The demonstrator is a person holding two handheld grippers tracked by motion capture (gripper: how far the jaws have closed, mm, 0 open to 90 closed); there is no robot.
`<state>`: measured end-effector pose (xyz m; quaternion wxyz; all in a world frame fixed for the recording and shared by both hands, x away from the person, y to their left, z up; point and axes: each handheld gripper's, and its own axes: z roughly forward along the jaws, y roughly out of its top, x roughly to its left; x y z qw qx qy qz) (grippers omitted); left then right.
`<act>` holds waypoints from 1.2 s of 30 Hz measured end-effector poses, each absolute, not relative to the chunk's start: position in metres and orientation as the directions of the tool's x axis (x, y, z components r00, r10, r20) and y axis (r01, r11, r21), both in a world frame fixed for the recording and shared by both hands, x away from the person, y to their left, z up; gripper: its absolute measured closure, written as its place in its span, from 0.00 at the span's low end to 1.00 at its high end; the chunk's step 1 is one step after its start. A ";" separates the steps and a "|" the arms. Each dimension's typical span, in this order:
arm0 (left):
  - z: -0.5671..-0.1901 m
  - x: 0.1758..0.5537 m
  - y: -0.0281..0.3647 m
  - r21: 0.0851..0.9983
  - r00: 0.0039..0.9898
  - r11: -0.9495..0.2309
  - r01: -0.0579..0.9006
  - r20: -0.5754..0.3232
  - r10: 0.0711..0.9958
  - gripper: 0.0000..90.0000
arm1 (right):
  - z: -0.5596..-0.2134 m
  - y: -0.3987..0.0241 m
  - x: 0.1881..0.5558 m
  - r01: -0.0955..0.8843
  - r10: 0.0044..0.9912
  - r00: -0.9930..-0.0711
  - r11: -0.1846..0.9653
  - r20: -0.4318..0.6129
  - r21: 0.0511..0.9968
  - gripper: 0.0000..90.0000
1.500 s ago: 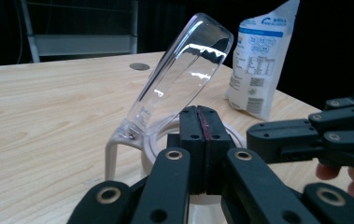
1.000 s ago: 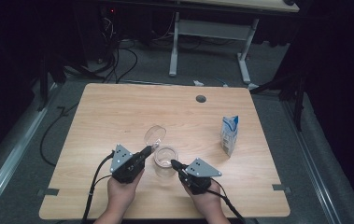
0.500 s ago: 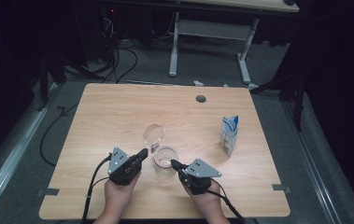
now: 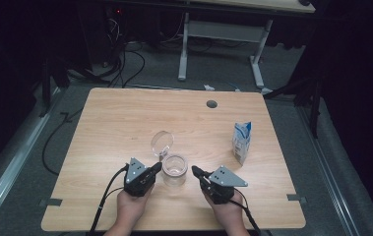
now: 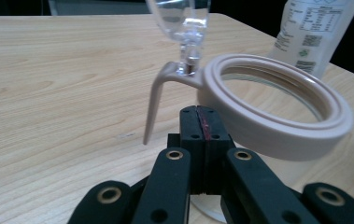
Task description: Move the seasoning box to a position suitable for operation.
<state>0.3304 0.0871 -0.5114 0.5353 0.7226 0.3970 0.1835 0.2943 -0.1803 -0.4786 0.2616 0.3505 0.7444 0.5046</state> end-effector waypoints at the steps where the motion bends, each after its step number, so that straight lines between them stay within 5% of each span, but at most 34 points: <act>1: -0.511 0.330 0.087 0.919 0.621 -0.110 0.378 -0.164 0.767 1.00 | -0.482 -0.188 0.297 0.268 0.802 -0.595 0.247 -0.042 0.931 0.99; 12: -0.509 0.319 0.093 0.920 0.651 -0.162 0.356 -0.120 0.749 0.95 | -0.491 -0.236 0.304 0.347 0.883 -0.470 0.173 0.011 0.922 0.90; 21: -0.519 0.321 0.154 0.865 0.650 -0.324 0.383 -0.003 0.760 0.68 | -0.500 -0.269 0.307 0.384 0.934 -0.355 0.119 0.028 0.916 0.81; 36: -0.524 0.322 0.180 0.873 0.672 -0.270 0.407 -0.086 0.736 0.52 | -0.515 -0.273 0.309 0.446 0.972 -0.230 0.153 -0.052 0.882 0.71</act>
